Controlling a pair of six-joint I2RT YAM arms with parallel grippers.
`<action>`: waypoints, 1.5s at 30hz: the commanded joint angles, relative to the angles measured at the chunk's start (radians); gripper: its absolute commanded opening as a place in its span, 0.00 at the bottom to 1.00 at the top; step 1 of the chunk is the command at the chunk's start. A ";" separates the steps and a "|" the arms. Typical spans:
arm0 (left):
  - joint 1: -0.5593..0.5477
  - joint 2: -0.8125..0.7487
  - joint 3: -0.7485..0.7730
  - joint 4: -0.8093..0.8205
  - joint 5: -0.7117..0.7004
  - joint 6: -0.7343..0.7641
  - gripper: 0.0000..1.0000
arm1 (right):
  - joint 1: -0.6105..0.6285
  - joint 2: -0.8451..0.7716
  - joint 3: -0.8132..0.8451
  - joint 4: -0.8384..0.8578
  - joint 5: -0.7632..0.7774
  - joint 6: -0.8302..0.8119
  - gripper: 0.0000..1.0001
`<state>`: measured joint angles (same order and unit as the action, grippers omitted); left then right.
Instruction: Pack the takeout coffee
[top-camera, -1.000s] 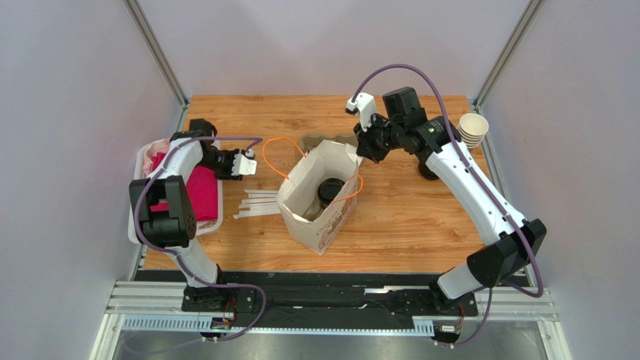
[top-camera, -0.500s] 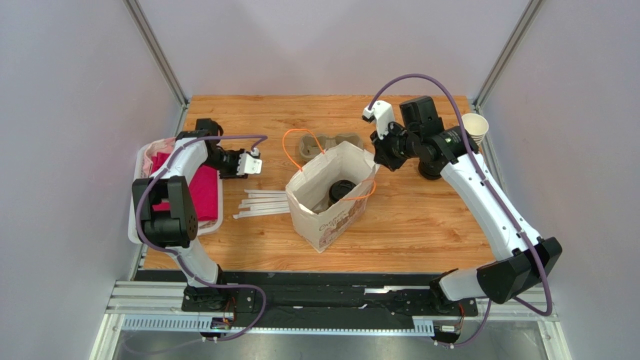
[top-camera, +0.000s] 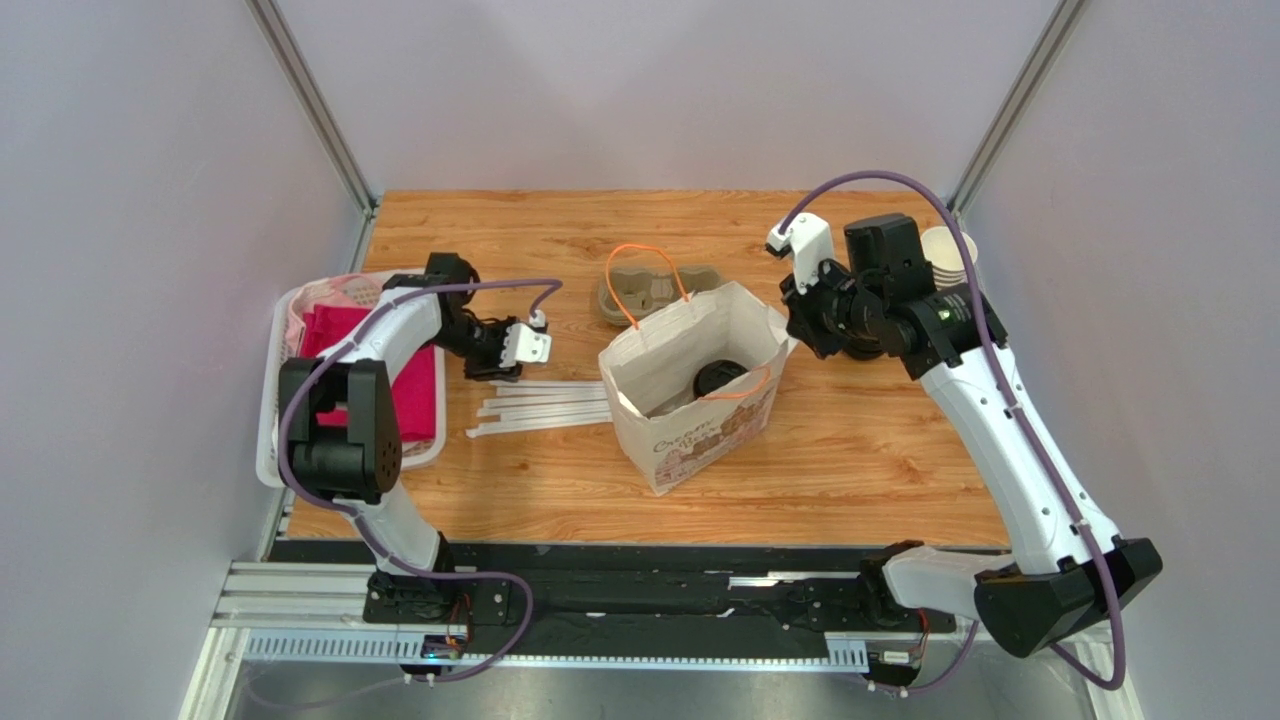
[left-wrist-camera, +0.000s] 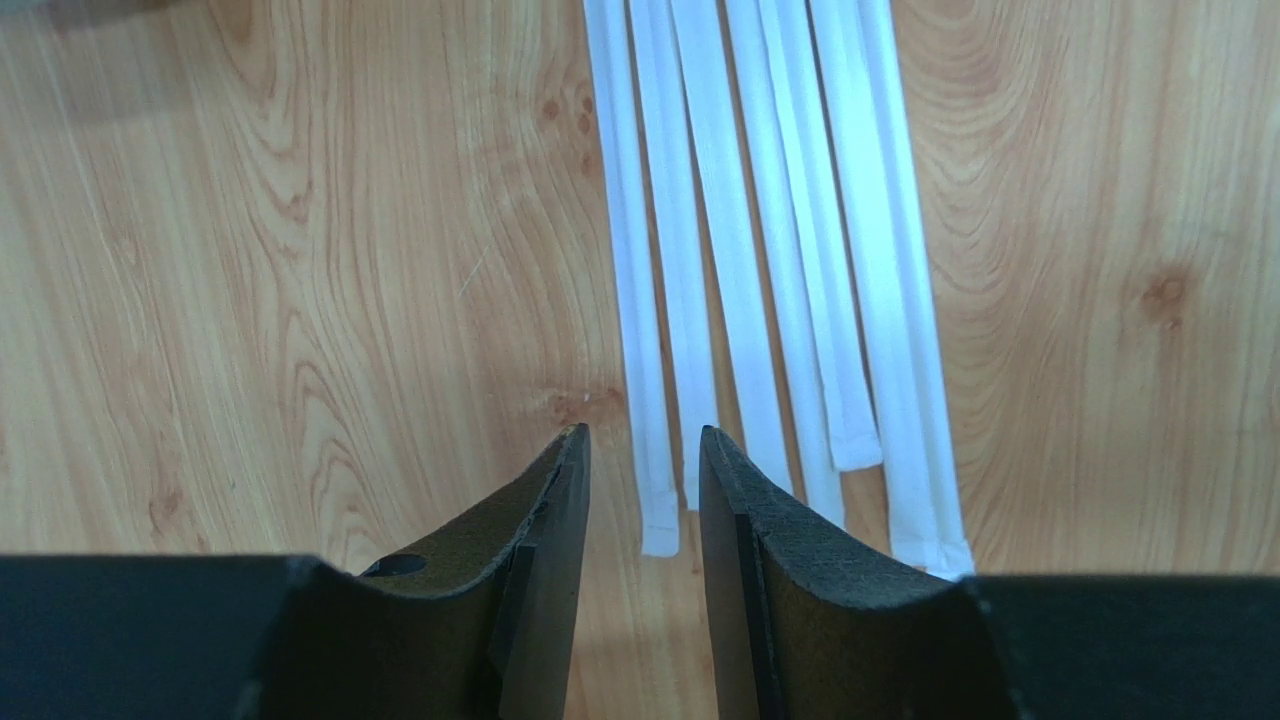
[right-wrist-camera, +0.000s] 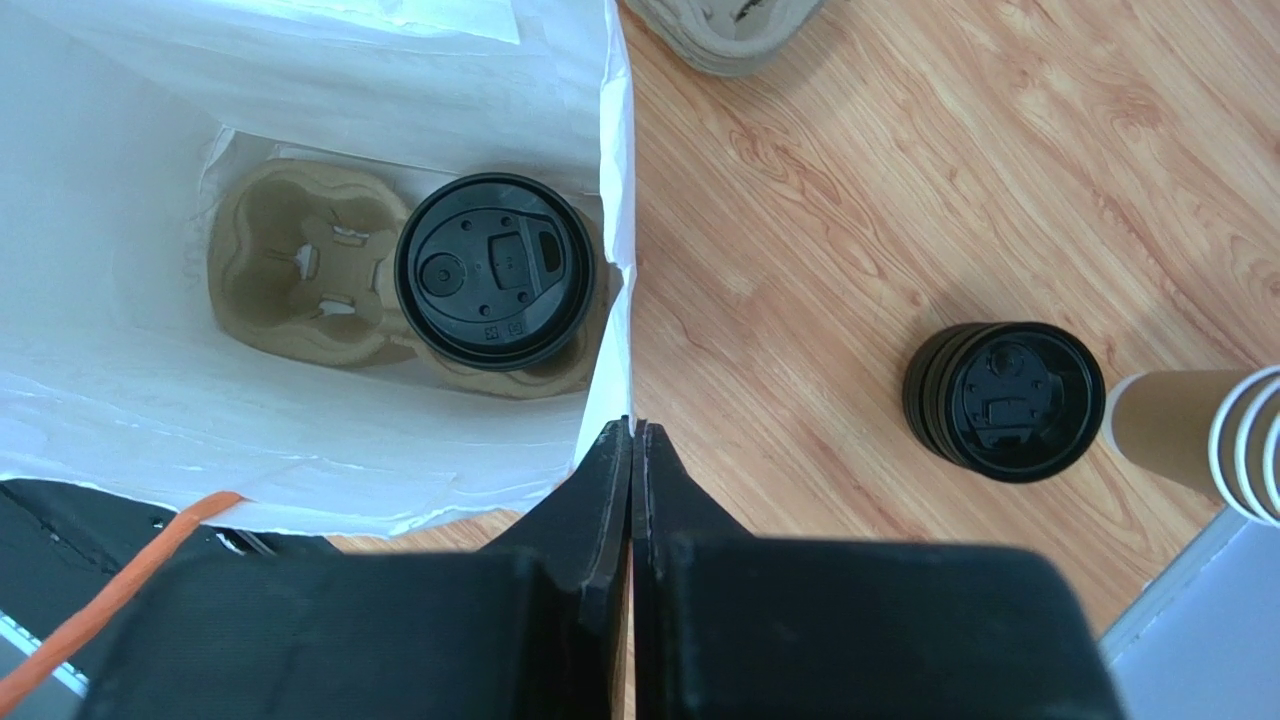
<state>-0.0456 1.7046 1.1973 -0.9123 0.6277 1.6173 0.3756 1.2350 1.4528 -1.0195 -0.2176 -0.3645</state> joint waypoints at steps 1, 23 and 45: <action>-0.022 -0.103 -0.030 0.006 0.059 -0.083 0.42 | -0.020 -0.057 -0.011 -0.011 0.027 -0.031 0.00; -0.212 -0.339 -0.367 0.233 -0.086 -0.481 0.46 | -0.044 -0.147 -0.100 -0.040 0.052 -0.004 0.09; -0.261 -0.226 -0.410 0.322 -0.230 -0.444 0.39 | -0.043 -0.123 -0.062 -0.033 0.067 0.007 0.22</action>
<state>-0.2996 1.4715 0.7925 -0.6010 0.3889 1.1435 0.3367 1.1118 1.3495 -1.0637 -0.1684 -0.3634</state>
